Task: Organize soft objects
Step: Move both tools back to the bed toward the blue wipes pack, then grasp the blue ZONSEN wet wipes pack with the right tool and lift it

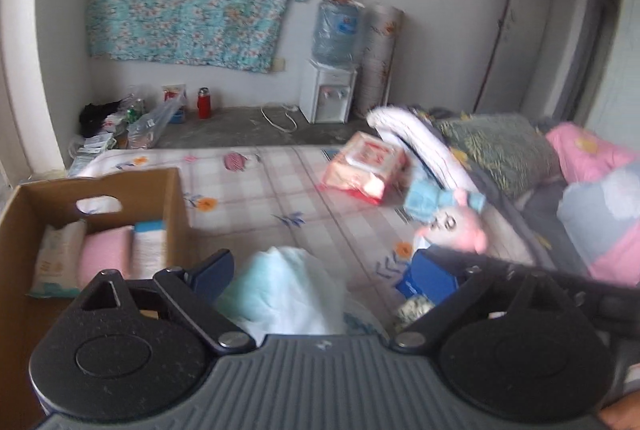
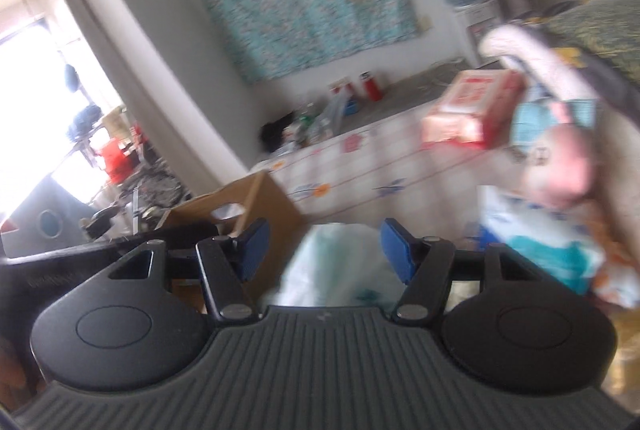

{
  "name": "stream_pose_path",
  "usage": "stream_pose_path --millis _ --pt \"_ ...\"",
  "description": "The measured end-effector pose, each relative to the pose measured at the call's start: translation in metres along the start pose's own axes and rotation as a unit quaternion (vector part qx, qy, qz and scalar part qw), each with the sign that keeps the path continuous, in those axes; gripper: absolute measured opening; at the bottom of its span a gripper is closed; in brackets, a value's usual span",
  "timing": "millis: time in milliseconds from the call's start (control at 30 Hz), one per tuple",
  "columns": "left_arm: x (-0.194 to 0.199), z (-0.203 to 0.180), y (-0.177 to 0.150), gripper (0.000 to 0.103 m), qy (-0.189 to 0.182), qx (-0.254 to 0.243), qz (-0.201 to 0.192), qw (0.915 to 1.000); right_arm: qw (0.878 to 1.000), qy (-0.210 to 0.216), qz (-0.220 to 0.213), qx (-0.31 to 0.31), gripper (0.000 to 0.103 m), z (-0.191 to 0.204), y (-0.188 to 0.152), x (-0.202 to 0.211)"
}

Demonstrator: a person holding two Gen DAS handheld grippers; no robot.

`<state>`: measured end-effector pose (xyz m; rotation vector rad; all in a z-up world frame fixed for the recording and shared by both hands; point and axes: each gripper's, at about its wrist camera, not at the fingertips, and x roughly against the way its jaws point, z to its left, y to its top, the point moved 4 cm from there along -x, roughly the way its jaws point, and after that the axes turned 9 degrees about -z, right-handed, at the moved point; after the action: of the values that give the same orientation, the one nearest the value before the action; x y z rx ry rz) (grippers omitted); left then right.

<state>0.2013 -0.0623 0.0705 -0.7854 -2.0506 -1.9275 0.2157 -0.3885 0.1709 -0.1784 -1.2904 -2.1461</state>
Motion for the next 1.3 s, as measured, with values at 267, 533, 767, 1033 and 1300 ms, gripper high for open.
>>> stream_pose_path --millis 267,533,767,1033,1300 --pt "-0.055 -0.071 -0.039 0.095 -0.019 -0.004 0.020 0.9996 0.996 -0.090 -0.011 -0.013 0.061 -0.107 -0.017 0.033" --pt "-0.080 -0.108 -0.068 0.085 -0.021 -0.021 0.009 0.9995 0.992 -0.128 -0.005 0.003 0.061 -0.154 -0.022 0.032" --pt "-0.105 -0.110 -0.086 0.068 -0.017 -0.036 0.024 0.9989 0.991 -0.126 0.009 0.040 0.061 -0.158 0.001 0.013" --pt "-0.127 -0.113 -0.109 0.035 -0.012 -0.050 0.068 0.9963 0.990 -0.087 0.077 0.082 0.067 -0.147 0.011 -0.036" --pt "-0.130 -0.104 -0.119 0.031 0.001 -0.052 0.086 0.9949 0.972 -0.101 0.151 0.151 0.067 -0.144 -0.003 -0.093"
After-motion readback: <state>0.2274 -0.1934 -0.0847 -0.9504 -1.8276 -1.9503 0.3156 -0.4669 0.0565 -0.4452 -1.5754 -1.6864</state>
